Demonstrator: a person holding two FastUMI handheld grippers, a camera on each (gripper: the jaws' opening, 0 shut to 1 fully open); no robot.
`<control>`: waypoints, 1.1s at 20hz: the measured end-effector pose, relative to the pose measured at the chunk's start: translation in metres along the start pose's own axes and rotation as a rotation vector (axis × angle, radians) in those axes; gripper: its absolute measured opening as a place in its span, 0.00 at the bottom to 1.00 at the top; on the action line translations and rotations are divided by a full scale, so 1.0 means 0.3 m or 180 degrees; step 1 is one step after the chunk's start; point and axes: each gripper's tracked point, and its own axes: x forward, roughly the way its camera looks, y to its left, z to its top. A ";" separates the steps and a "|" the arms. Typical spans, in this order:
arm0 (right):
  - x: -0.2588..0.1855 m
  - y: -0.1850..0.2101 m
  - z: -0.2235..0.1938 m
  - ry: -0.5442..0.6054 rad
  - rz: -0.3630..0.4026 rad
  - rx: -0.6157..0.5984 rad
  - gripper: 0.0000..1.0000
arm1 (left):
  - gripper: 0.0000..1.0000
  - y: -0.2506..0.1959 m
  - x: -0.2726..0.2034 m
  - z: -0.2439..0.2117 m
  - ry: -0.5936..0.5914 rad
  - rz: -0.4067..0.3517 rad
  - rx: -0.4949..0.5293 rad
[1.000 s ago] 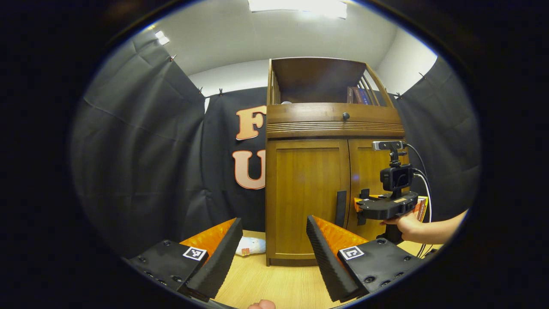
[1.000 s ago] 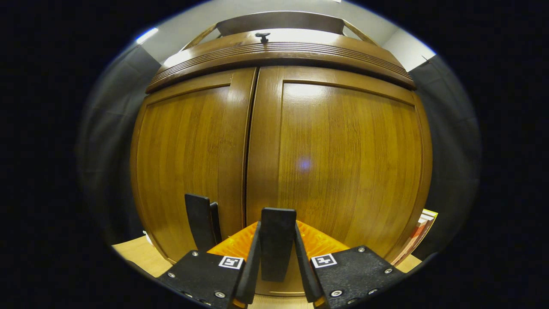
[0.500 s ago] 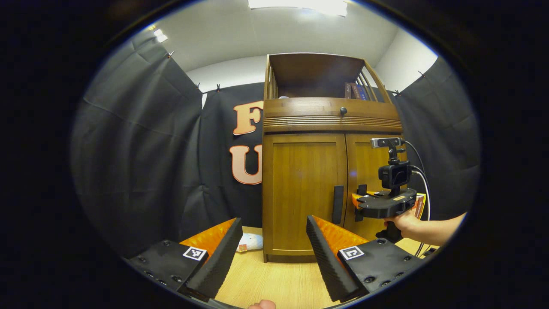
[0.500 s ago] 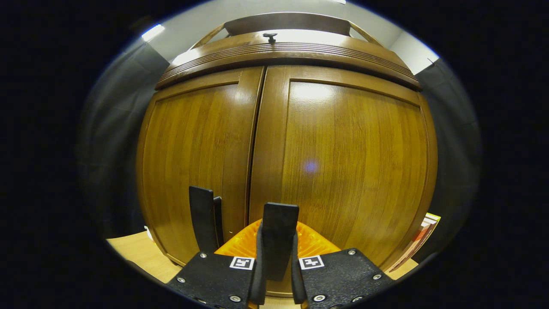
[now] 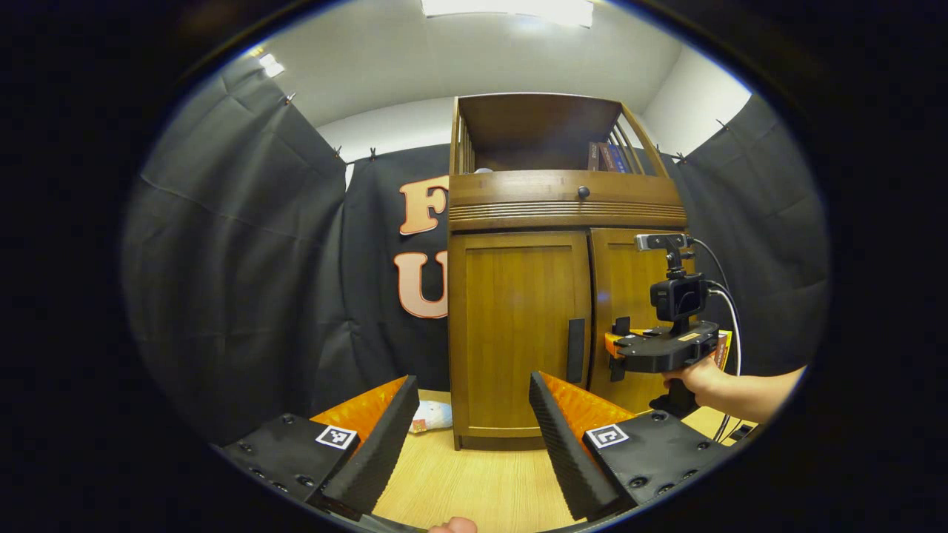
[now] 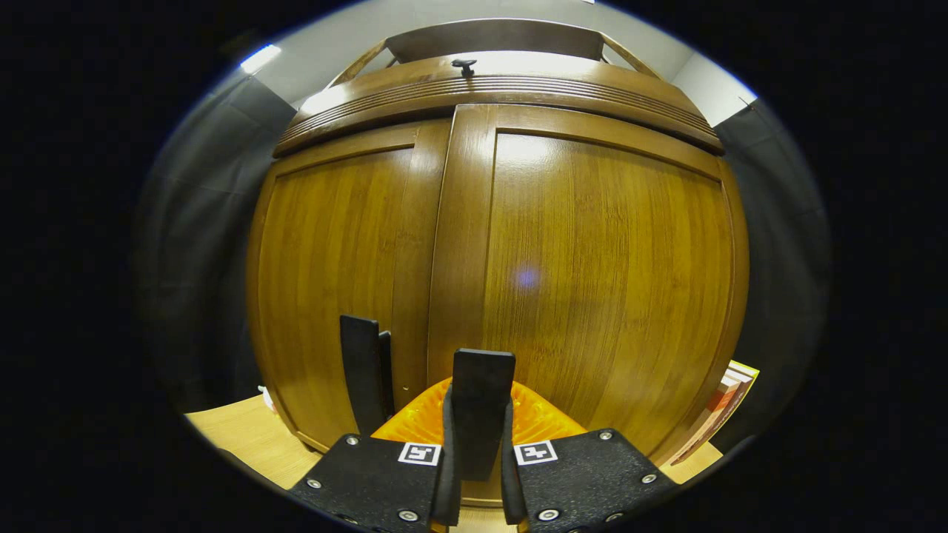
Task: Open the right door of the double-door shoe cabinet with the right hand, and open the left door with the left hand.
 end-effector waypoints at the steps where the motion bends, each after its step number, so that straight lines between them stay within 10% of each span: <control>1: -0.033 0.000 -0.006 -0.0004 0.0033 0.0009 0.22 | 0.96 -0.007 -0.004 0.003 -0.0003 -0.0012 -0.0002; 22: -0.527 -0.188 -0.018 -0.0076 0.0133 -0.0036 0.21 | 0.94 -0.243 -0.076 0.000 0.0034 -0.0221 -0.0067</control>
